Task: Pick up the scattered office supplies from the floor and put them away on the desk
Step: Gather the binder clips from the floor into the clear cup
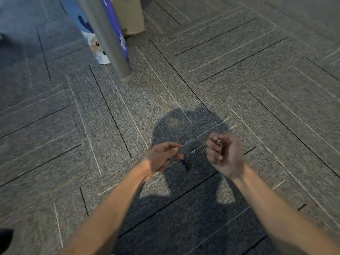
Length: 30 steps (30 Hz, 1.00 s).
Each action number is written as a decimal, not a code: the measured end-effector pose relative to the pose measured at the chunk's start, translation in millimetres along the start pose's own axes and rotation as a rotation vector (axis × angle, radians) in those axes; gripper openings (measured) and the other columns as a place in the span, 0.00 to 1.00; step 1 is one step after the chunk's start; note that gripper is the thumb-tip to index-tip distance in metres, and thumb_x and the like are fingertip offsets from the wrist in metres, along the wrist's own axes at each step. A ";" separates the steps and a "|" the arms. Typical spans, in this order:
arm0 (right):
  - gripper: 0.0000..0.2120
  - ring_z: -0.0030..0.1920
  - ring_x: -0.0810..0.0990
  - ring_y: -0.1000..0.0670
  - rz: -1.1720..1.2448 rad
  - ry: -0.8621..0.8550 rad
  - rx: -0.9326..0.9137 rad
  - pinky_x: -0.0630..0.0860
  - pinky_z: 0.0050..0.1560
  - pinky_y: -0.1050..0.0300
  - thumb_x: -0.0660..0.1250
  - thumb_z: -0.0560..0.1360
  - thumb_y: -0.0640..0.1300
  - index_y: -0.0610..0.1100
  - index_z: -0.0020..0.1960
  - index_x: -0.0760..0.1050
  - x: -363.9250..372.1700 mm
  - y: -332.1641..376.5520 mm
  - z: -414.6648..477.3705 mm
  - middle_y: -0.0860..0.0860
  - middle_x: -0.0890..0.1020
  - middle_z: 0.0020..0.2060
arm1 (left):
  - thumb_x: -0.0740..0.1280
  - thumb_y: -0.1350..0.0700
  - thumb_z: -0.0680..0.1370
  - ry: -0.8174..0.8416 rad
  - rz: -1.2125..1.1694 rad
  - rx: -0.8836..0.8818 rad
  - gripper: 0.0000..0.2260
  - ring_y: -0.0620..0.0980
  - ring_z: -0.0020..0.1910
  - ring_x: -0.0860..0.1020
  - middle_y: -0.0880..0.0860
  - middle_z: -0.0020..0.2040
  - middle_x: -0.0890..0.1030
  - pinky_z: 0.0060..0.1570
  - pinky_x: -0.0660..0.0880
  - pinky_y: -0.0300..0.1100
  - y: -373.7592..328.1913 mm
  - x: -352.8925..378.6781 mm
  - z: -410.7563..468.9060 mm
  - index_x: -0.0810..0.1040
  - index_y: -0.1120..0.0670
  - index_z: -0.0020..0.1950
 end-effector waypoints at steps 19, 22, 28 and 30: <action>0.20 0.25 0.54 0.52 -0.559 -0.137 0.074 0.56 0.25 0.61 0.62 0.79 0.52 0.49 0.32 0.60 -8.8 6.0 -0.5 0.49 0.54 0.29 | 0.50 0.45 0.82 0.083 1.486 0.495 0.14 0.41 0.26 0.71 0.47 0.33 0.73 0.28 0.69 0.33 -5.4 18.0 25.1 0.67 0.53 0.57; 0.18 0.24 0.62 0.52 -1.054 -0.273 -0.010 0.62 0.26 0.63 0.65 0.77 0.55 0.44 0.36 0.68 -9.4 8.6 -0.3 0.52 0.67 0.25 | 0.53 0.52 0.82 0.005 0.802 0.277 0.09 0.41 0.26 0.68 0.49 0.32 0.73 0.27 0.65 0.32 1.6 10.0 24.9 0.69 0.50 0.44; 0.26 0.33 0.74 0.53 -1.858 -0.268 -0.007 0.70 0.33 0.60 0.64 0.72 0.66 0.45 0.55 0.68 9.7 -3.6 8.3 0.55 0.73 0.37 | 0.53 0.53 0.79 -0.034 -0.303 0.076 0.14 0.46 0.21 0.55 0.48 0.26 0.62 0.18 0.53 0.31 0.5 4.3 4.4 0.63 0.51 0.33; 0.23 0.35 0.74 0.52 -1.935 -0.240 0.003 0.71 0.34 0.58 0.65 0.74 0.63 0.45 0.56 0.68 12.8 -6.0 12.4 0.55 0.71 0.36 | 0.54 0.50 0.80 -0.065 -0.335 0.060 0.16 0.46 0.21 0.55 0.48 0.26 0.62 0.19 0.53 0.31 -0.4 -1.4 0.9 0.63 0.50 0.33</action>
Point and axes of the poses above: each hand's wrist, its own z-axis towards the middle knuckle, its own x-axis out of the palm, y = z × x, the point moved 3 cm from there along z, towards the middle knuckle
